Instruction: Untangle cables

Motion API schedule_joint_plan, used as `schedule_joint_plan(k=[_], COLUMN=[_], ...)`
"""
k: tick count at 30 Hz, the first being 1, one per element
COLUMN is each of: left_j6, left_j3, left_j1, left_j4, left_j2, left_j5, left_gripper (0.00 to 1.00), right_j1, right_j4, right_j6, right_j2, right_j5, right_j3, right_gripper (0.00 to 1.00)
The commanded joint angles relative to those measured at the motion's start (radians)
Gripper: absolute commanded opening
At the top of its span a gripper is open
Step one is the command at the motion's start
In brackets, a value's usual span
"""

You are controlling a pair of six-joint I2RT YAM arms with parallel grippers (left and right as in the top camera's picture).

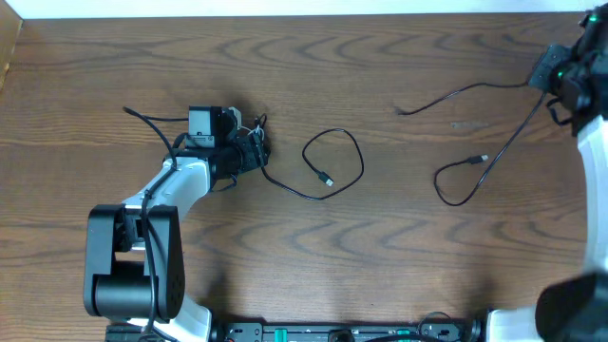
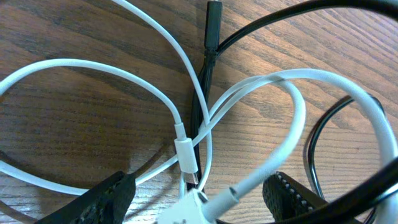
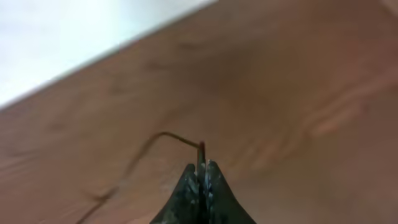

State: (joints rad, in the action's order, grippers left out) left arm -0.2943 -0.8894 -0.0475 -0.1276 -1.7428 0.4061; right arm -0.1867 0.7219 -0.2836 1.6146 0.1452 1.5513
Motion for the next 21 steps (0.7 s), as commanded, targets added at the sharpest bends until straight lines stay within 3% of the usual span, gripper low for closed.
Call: schedule_joint_plan(k=[1,4,11,14,15,17,21], left_j6=[0.005,0.005,0.005,0.005,0.005,0.005,0.005], left_j3=[0.007,0.007,0.007,0.007,0.007,0.007,0.007], left_j1=[0.003,0.003,0.003,0.003,0.003,0.003,0.003], left_j4=[-0.002,-0.002,-0.002,-0.002,-0.002,-0.002,-0.002], left_j2=[0.011,0.011,0.011,0.011,0.011,0.011,0.011], left_j5=[0.001,0.001,-0.015,-0.016,-0.018,-0.018,-0.018], left_gripper=[0.72,0.72,0.72,0.72,0.72,0.72,0.72], right_j1=[-0.020,-0.063,-0.182,-0.217,-0.228,-0.243,-0.262], right_j4=[-0.012,-0.022,0.067,0.077,0.077,0.075,0.075], right_j6=[0.003,-0.001,-0.224,-0.243,-0.243,-0.243,-0.238], right_j2=[0.068,0.125,0.212,0.235,0.240,0.245,0.245], right_j5=[0.279,0.413,0.419,0.409,0.397,0.373,0.307], right_j3=[0.010,0.010,0.010,0.010,0.010,0.010,0.010], right_gripper=[0.01,0.01,0.01,0.05,0.20,0.59,0.95])
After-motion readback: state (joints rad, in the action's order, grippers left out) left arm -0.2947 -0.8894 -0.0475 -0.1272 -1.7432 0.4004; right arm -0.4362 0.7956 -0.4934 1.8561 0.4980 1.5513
